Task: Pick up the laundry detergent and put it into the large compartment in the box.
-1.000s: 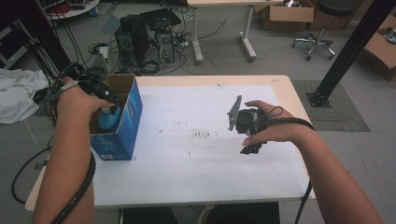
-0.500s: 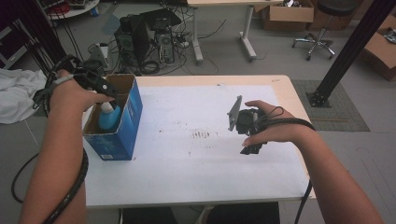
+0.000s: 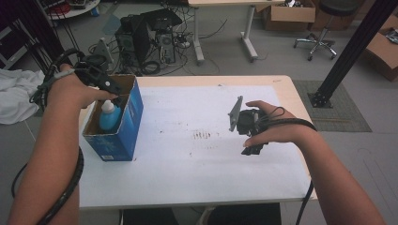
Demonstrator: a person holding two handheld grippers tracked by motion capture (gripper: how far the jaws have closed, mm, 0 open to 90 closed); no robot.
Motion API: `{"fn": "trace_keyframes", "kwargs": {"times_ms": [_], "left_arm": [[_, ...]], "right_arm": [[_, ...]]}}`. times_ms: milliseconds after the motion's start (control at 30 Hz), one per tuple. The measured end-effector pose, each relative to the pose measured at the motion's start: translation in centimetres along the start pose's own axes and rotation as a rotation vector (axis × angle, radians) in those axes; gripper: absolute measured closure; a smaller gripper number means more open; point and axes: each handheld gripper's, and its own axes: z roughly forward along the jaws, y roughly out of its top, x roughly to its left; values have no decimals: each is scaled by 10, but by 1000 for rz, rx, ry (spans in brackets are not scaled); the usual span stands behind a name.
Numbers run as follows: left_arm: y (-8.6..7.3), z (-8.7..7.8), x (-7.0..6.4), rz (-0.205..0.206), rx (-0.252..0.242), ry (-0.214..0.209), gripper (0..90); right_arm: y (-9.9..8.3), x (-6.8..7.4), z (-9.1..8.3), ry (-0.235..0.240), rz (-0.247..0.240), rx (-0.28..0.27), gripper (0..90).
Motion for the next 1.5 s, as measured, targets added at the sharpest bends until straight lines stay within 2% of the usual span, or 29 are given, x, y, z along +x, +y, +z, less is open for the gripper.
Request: {"fn": "trace_keyframes", "kwargs": {"times_ms": [100, 300, 467, 567, 700, 867, 1067, 1333, 1500], "left_arm": [[0, -4, -6, 17, -5, 3, 84], [1, -7, -14, 57, 2, 0, 1], [1, -10, -22, 122, -7, -20, 1], [1, -15, -29, 165, -33, -23, 1], [2, -23, -41, 274, -54, -40, 1], [2, -28, -60, 438, -74, -63, 1], [0, -29, -81, 594, -65, -87, 1], [-6, -25, -111, 868, -49, -115, 1], [-11, -19, -125, 1012, -42, -138, 1]], "right_arm": [[0, 0, -1, 0, 4, -2, 159], [0, 0, -1, 2, 5, 3, 158], [-1, -1, -1, 5, 4, 3, 159], [-1, -2, -1, 6, 6, 5, 158], [-1, -3, -2, 8, 12, 3, 159], [-1, -5, -2, 9, 11, 6, 159], [-2, -6, -4, 12, 15, 14, 159], [-3, -8, -4, 19, 16, 12, 159], [-4, -8, -5, 20, 24, 16, 159]]}}
